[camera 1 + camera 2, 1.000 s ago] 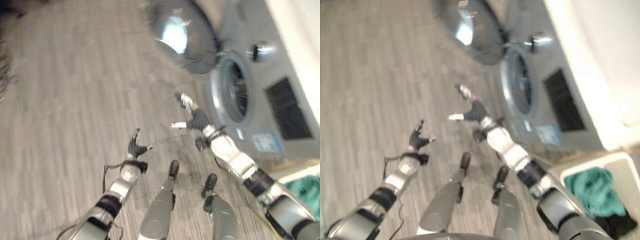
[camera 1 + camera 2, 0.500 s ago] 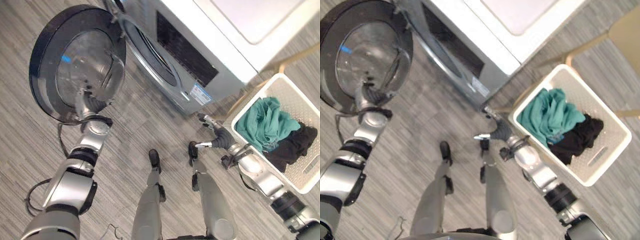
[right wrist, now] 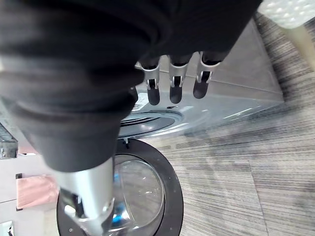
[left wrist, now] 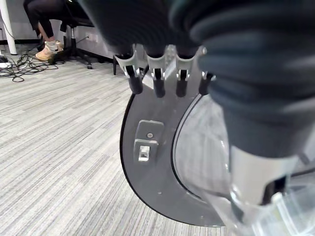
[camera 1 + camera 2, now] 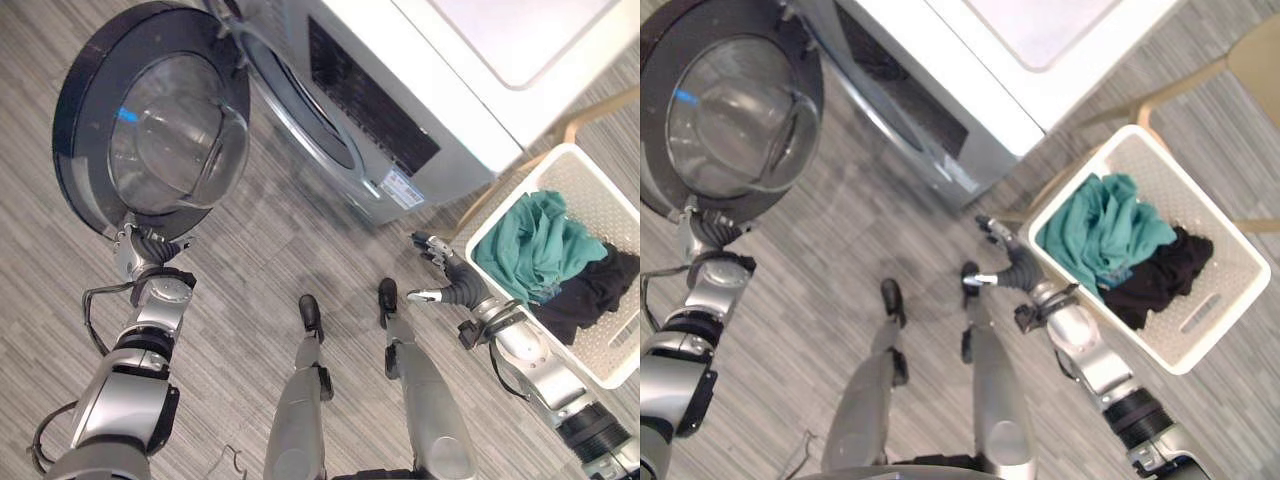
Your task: Grab the laundry basket,head to the washer,open it,put in the laundry and shut it.
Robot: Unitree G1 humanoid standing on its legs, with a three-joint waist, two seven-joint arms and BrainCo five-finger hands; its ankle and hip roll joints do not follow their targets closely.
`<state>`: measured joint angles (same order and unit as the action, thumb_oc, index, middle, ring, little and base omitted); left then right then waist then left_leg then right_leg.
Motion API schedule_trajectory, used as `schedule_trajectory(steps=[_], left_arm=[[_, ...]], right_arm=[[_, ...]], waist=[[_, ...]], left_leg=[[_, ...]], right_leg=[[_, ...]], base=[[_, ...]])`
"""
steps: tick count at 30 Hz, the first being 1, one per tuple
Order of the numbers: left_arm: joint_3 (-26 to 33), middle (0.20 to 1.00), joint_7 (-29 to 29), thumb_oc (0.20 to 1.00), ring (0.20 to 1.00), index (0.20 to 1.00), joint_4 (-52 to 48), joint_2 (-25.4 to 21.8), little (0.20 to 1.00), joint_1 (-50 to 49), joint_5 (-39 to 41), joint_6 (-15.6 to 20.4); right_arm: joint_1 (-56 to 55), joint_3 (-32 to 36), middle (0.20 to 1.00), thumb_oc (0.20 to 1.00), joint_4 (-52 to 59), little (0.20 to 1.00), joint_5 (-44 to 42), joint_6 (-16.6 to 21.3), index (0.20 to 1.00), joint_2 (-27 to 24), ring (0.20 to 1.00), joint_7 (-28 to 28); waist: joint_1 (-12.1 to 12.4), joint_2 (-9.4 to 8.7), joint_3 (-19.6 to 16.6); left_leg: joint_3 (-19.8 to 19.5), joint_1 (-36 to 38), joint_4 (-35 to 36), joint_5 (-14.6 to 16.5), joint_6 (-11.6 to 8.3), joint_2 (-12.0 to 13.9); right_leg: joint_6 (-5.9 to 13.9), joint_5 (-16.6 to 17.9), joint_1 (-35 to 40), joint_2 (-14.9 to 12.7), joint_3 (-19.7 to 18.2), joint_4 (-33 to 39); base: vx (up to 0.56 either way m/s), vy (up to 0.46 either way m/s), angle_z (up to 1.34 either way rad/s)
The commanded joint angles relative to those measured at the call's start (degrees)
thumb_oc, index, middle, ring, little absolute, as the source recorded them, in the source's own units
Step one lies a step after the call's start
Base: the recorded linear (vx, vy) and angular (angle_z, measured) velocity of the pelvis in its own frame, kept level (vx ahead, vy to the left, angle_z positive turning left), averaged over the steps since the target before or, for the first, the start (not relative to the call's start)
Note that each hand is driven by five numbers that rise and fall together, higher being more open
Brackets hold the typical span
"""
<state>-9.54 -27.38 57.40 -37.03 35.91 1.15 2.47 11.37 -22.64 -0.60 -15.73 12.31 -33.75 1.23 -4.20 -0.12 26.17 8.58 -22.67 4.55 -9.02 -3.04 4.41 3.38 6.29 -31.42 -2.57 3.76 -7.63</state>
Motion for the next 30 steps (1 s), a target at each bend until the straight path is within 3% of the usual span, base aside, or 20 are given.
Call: schedule_trajectory(steps=[1, 6, 10, 12, 13, 14, 16, 19, 21, 23, 25, 26, 27, 28, 30], left_arm=[[2.14, 1.0, -1.88, 1.0, 1.0, 1.0, -4.43, -0.22, 1.0, -4.99, -1.23, 2.43], [2.55, 1.0, 1.69, 1.0, 1.0, 1.0, -15.26, 9.44, 1.0, -21.41, -2.13, 4.0], [3.23, 1.0, 5.98, 1.0, 1.0, 1.0, -16.34, 13.46, 1.0, -31.32, -1.32, 4.46], [3.44, 1.0, 8.23, 1.0, 1.0, 1.0, -12.73, 15.85, 1.0, -34.97, -0.54, 3.65], [3.42, 1.0, 8.23, 1.0, 1.0, 1.0, -12.72, 15.86, 1.0, -34.98, -0.54, 3.66], [3.1, 1.0, 10.51, 1.0, 1.0, 1.0, -10.36, 16.95, 1.0, -37.39, -0.99, 3.15], [3.1, 1.0, 12.11, 1.0, 1.0, 1.0, -7.56, 17.54, 1.0, -38.61, -1.95, 2.43], [2.9, 1.0, 13.62, 1.0, 1.0, 1.0, -3.64, 18.98, 1.0, -39.12, -4.15, 2.8], [1.52, 1.0, 14.05, 1.0, 1.0, 1.0, -3.43, 20.13, 1.0, -38.32, -4.2, 3.09], [1.08, 1.0, 14.2, 1.0, 1.0, 1.0, -3.46, 20.47, 1.0, -38.09, -4.04, 3.16], [-0.04, 1.0, 14.41, 1.0, 1.0, 1.0, -4.22, 21.26, 1.0, -37.64, -3.51, 3.65], [-0.53, 1.0, 14.29, 1.0, 1.0, 1.0, -4.56, 21.33, 1.0, -37.38, -3.34, 3.8], [-0.51, 1.0, 14.28, 1.0, 1.0, 1.0, -4.55, 21.37, 1.0, -37.35, -3.33, 3.8], [-1.33, 1.0, 14.45, 1.0, 1.0, 1.0, -4.65, 21.62, 1.0, -37.41, -3.29, 3.79], [-2.18, 1.0, 14.36, 1.0, 1.0, 1.0, -4.65, 21.69, 1.0, -37.39, -3.18, 3.97]], right_arm=[[-2.3, 2.84, 1.0, 1.0, 3.02, 1.0, 2.38, 3.24, 1.0, 4.21, 1.0, 1.91], [-4.4, 7.21, 1.0, 1.0, 3.1, 1.0, 7.31, 1.14, 1.0, 4.55, 1.0, 2.63], [-7.16, 11.26, 1.0, 1.0, 3.54, 1.0, 10.79, -0.45, 1.0, 4.49, 1.0, 2.76], [-7.81, 12.98, 1.0, 1.0, 1.88, 1.0, 13.33, -1.09, 1.0, 5.1, 1.0, 3.73], [-7.85, 13.0, 1.0, 1.0, 1.92, 1.0, 13.34, -1.11, 1.0, 5.09, 1.0, 3.73], [-8.41, 13.8, 1.0, 1.0, 0.79, 1.0, 15.0, -1.03, 1.0, 5.3, 1.0, 4.21], [-9.62, 14.17, 1.0, 1.0, 0.16, 1.0, 17.01, -1.19, 1.0, 5.48, 1.0, 4.49], [-12.99, 16.01, 1.0, 1.0, -0.27, 1.0, 21.94, -1.3, 1.0, 3.91, 1.0, 5.44], [-13.57, 16.35, 1.0, 1.0, -0.52, 1.0, 24.39, -1.66, 1.0, 1.02, 1.0, 6.6], [-13.51, 16.16, 1.0, 1.0, -0.46, 1.0, 24.85, -2.01, 1.0, 0.1, 1.0, 6.53], [-12.11, 14.61, 1.0, 1.0, -0.94, 1.0, 26.66, -2.5, 1.0, -2.06, 1.0, 6.46], [-11.5, 13.92, 1.0, 1.0, -1.08, 1.0, 27.24, -2.78, 1.0, -2.8, 1.0, 6.35], [-11.43, 13.89, 1.0, 1.0, -1.13, 1.0, 27.24, -2.79, 1.0, -2.83, 1.0, 6.37], [-10.22, 12.35, 1.0, 1.0, -1.82, 1.0, 28.69, -3.25, 1.0, -4.13, 1.0, 6.33], [-8.86, 10.77, 1.0, 1.0, -3.52, 1.0, 29.62, -3.67, 1.0, -4.92, 1.0, 6.84]], waist=[[-0.31, -3.6, -3.06], [0.15, -2.86, -6.7], [0.04, -1.53, -9.44], [0.63, -1.03, -10.81], [0.68, -1.02, -10.73], [1.74, -0.85, -11.77], [1.81, -0.46, -13.01], [-0.14, -0.77, -14.98], [-0.75, -0.72, -15.1], [-0.75, -0.69, -15.02], [-0.02, -0.45, -14.28], [0.49, -0.49, -14.15], [0.41, -0.42, -14.17], [1.11, -1.24, -13.93], [2.21, -1.75, -13.44]], left_leg=[[-0.8, 2.85, -6.28, 9.27, 1.3, -4.72], [2.21, 10.1, -6.32, 11.73, 2.03, -4.52], [4.9, 15.54, -4.5, 12.3, 2.73, -4.53], [8.69, 19.66, -3.21, 13.0, 2.59, -3.56], [8.73, 19.8, -3.16, 13.01, 2.58, -3.55], [12.47, 22.72, -2.89, 13.17, 1.74, -2.22], [14.29, 25.47, -3.14, 14.53, 1.19, -1.02], [15.82, 27.32, -5.55, 15.62, 0.39, 0.25], [16.46, 25.31, -15.52, 13.53, -1.77, 2.82], [16.14, 24.57, -18.59, 13.1, -2.2, 3.82], [12.49, 22.13, -24.11, 11.69, -3.12, 4.79], [9.92, 20.68, -24.67, 12.35, -2.53, 4.09], [9.84, 20.52, -24.89, 12.49, -2.5, 4.14], [7.26, 17.26, -23.12, 13.24, -0.8, 2.32], [4.32, 14.3, -20.52, 14.0, -0.51, 1.39]], right_leg=[[4.89, -0.73, 7.94, -4.34, 2.03, 4.89], [5.14, -1.36, 13.09, -3.95, -0.61, 5.13], [5.41, -1.69, 15.94, -3.21, -1.92, 5.2], [5.97, -1.85, 17.25, -2.9, 2.04, 3.91], [5.98, -1.87, 17.34, -2.88, 2.01, 3.91], [5.71, -2.46, 18.7, -4.97, 13.3, 2.22], [5.94, -4.25, 19.64, -6.08, 19.64, 0.07], [4.86, -6.19, 21.87, -4.23, 16.46, 2.16], [3.18, -6.76, 24.57, -3.17, 14.53, 4.05], [2.55, -7.04, 25.33, -2.61, 14.0, 4.75], [1.19, -8.04, 26.87, -1.27, 12.39, 6.06], [1.23, -8.43, 27.34, -1.04, 11.44, 6.76], [1.23, -8.43, 27.33, -1.01, 11.51, 6.8], [1.08, -7.83, 27.37, -1.76, 9.93, 7.22], [1.39, -7.84, 27.97, -2.08, 8.41, 7.4]], base=[[0.09, 0.019, 0.02], [0.14, 0.057, -0.26], [0.12, 0.054, -0.43], [0.08, 0.015, -0.48], [0.05, -0.07, -1.4], [0.12, -0.078, -1.6], [0.16, -0.147, -1.67], [0.14, -0.231, -0.81], [0.11, -0.253, -0.33], [0.05, -0.151, -0.52], [0.05, -0.117, -0.48], [0.03, -0.034, -0.45], [-0.01, -0.015, -0.47], [0.01, 0.012, -0.39], [0.05, 0.021, -0.32]])
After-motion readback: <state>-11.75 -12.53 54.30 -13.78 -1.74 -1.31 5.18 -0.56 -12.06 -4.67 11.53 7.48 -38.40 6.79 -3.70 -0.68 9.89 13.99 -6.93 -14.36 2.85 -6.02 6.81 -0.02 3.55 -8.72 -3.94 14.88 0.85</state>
